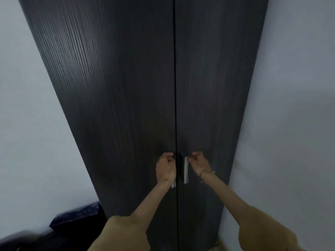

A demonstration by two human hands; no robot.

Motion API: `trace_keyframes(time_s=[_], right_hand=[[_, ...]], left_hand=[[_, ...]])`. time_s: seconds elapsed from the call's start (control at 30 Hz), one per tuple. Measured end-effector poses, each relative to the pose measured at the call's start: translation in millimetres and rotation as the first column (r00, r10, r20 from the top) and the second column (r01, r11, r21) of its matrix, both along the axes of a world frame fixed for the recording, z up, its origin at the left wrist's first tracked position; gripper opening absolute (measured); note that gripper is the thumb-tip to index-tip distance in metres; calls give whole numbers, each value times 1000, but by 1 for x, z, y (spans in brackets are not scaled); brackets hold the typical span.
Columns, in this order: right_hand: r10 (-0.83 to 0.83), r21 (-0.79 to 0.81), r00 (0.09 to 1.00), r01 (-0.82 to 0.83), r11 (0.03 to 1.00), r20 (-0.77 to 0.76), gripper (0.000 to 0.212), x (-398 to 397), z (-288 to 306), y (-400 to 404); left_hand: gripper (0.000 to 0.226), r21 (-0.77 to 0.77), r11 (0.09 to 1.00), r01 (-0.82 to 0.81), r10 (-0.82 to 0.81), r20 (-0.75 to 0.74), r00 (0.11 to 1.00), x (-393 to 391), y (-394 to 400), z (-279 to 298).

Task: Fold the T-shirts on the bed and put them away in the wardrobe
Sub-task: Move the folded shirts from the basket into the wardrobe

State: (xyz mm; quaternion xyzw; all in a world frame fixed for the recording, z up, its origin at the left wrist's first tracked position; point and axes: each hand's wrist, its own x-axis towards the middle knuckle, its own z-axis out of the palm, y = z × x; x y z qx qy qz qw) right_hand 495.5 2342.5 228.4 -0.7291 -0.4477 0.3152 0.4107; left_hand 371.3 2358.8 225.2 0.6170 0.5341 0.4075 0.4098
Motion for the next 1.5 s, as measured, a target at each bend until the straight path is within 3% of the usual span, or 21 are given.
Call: trace_keyframes(time_s=[0.17, 0.3, 0.47, 0.67, 0.73, 0.8, 0.9, 1.03, 1.17, 1.5], right_hand=[[97, -15, 994, -96, 995, 50, 39, 8, -4, 21], [135, 1, 983, -136, 991, 121, 31, 16, -8, 21], [124, 35, 971, -134, 990, 204, 41, 25, -10, -1], [81, 89, 981, -98, 991, 177, 33, 49, -17, -56], [55, 110, 984, -74, 991, 172, 32, 62, -20, -80], [14, 138, 981, -41, 990, 191, 28, 76, -24, -105], [-78, 219, 975, 31, 975, 210, 12, 101, -33, -139], [-197, 284, 963, 139, 949, 186, 22, 136, -37, -176], [-213, 235, 972, 186, 954, 98, 37, 161, -40, -190], [-298, 246, 940, 333, 910, -169, 43, 207, -40, -207]], left_hand=[[39, 79, 997, 17, -2, -196, 981, 27, 8, -2], [44, 72, 997, 9, -2, -98, 995, 30, 9, -8], [42, 96, 994, -54, 51, 32, 998, 40, 0, 1], [43, 155, 976, 151, -182, 213, 960, 62, -45, 14], [44, 273, 923, 271, -317, 138, 938, 70, -68, 10], [47, 397, 841, 367, -378, -54, 924, 80, -86, 8], [64, 493, 752, 438, -380, -219, 899, 101, -106, 14], [79, 539, 703, 464, -335, -324, 885, 144, -132, 26], [80, 526, 688, 501, -378, -329, 865, 185, -148, 30], [68, 519, 671, 529, -374, -379, 846, 252, -157, 25]])
